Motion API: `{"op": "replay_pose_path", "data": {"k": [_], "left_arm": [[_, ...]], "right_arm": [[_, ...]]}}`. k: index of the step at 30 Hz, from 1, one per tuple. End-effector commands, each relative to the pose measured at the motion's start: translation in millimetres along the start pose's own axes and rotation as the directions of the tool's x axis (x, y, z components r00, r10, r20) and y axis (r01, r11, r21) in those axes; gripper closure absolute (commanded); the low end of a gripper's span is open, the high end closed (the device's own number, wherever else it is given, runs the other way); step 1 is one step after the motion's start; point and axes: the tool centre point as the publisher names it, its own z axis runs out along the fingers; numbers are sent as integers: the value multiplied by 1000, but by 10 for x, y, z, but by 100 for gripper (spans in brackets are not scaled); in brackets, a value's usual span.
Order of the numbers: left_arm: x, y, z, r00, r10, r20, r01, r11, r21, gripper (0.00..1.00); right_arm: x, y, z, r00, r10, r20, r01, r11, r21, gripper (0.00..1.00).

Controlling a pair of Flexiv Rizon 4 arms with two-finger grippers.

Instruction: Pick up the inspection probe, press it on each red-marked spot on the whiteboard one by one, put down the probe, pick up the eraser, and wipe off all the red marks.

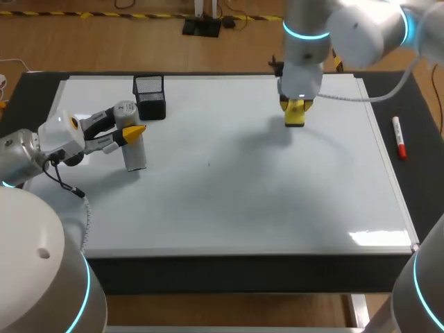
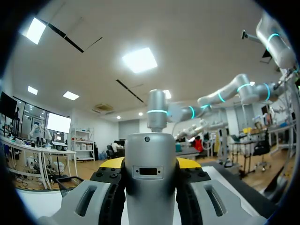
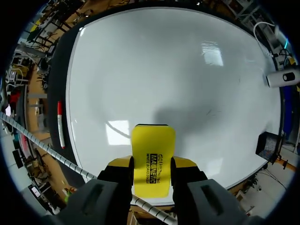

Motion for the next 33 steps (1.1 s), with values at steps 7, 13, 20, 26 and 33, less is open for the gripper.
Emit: {"op": "replay_pose_path", "data": {"k": [7,13,20,26,33], "left_arm": [[5,-12,-4,1000,1,1,-1,1000,0,100],[5,-12,-4,1000,1,1,-1,1000,0,100],[5,-12,-4,1000,1,1,-1,1000,0,100],[5,-12,-4,1000,1,1,-1,1000,0,100],[5,-12,-4,1000,1,1,-1,1000,0,100]], "right_arm": [[109,-363,209,1000,-23,12,23,998,-57,100],[126,-471,296,999,-39,-1,39,997,-72,100],[114,-527,339,998,-58,5,58,995,-87,100],[101,-551,406,997,-76,3,76,992,-102,100],[77,-576,431,996,-86,14,87,991,-104,100]]}}
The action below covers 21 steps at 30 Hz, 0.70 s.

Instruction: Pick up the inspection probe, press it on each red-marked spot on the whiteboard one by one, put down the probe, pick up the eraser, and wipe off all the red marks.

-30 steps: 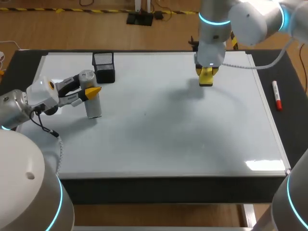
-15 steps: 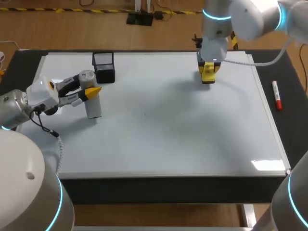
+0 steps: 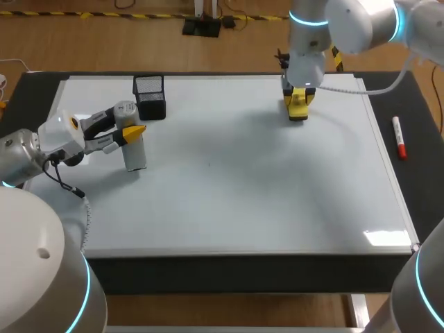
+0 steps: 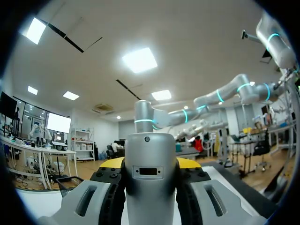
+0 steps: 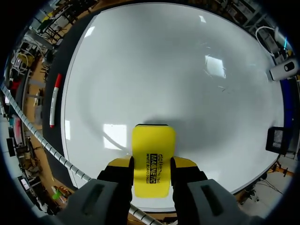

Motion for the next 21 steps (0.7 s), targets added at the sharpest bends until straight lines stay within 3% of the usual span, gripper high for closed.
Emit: {"op": "replay_pose_path", "data": {"k": [1,21], "left_arm": [[5,-12,-4,1000,1,0,-1,1000,0,100],[5,-12,-4,1000,1,0,-1,1000,0,100]], "right_arm": [[-7,-47,11,1000,-6,1,6,1000,-5,100],[-44,-49,118,999,-29,15,29,999,-18,100]]}}
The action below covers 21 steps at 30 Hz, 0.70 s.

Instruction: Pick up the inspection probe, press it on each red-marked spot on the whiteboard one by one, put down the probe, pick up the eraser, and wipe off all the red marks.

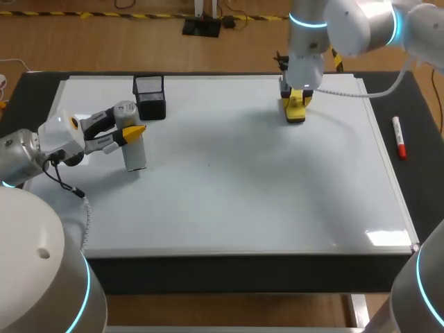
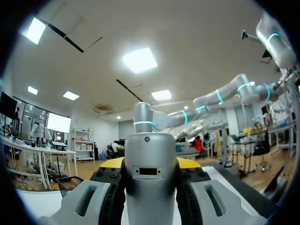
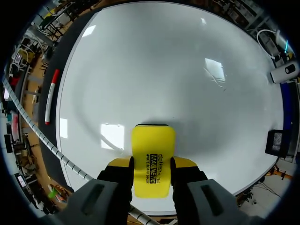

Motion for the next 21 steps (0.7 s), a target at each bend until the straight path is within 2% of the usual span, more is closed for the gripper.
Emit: {"op": "replay_pose_path", "data": {"k": [1,4,7,8,9,10,16,21], "left_arm": [[5,-12,-3,1000,1,0,-1,1000,0,100],[5,-12,-3,1000,1,0,-1,1000,0,100],[5,-12,-3,1000,1,0,-1,1000,0,100],[5,-12,-3,1000,1,0,-1,1000,0,100],[5,-12,-3,1000,1,0,-1,1000,0,100],[5,-12,-3,1000,1,0,-1,1000,0,100],[5,-12,-3,1000,1,0,-1,1000,0,100],[5,-12,-3,1000,1,0,-1,1000,0,100]], "right_arm": [[1,-34,19,1000,-4,-3,4,1000,-6,100],[7,-39,26,1000,-4,-11,4,1000,-4,100],[23,-33,6,1000,-6,-9,6,1000,-3,70],[29,-31,-5,1000,-6,-10,6,1000,-2,55],[36,-29,-16,1000,-6,-8,6,1000,-1,16],[46,-25,-30,1000,-3,-6,3,1000,1,0],[91,6,-125,1000,27,15,-28,1000,13,0],[104,49,-230,991,111,78,-112,994,11,0]]}}
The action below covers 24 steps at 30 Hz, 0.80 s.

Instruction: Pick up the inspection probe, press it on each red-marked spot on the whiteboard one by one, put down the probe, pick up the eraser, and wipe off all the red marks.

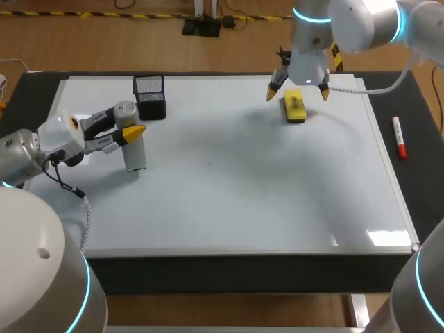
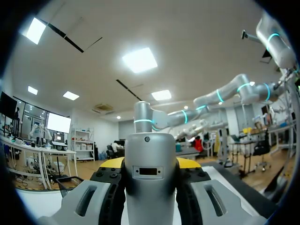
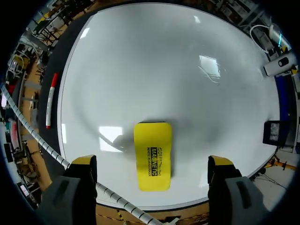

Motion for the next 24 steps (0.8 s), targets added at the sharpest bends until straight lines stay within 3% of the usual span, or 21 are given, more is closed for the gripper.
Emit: {"op": "replay_pose_path", "data": {"k": [1,5,11,19,23,24], "left_arm": [[5,-12,-4,1000,1,0,-1,1000,0,100],[5,-12,-4,1000,1,0,-1,1000,0,100],[5,-12,-4,1000,1,0,-1,1000,0,100],[5,-12,-4,1000,1,0,-1,1000,0,100],[5,-12,-4,1000,1,0,-1,1000,0,100],[5,-12,-4,1000,1,0,-1,1000,0,100]], "right_arm": [[72,95,-112,997,60,47,-61,998,10,0],[37,137,-202,980,172,104,-172,985,-8,0],[17,167,-404,918,358,172,-359,933,-25,0],[1,138,-634,794,548,262,-543,834,-98,0],[17,123,-737,716,642,274,-629,764,-147,0],[26,117,-772,700,643,311,-628,761,-161,0]]}}
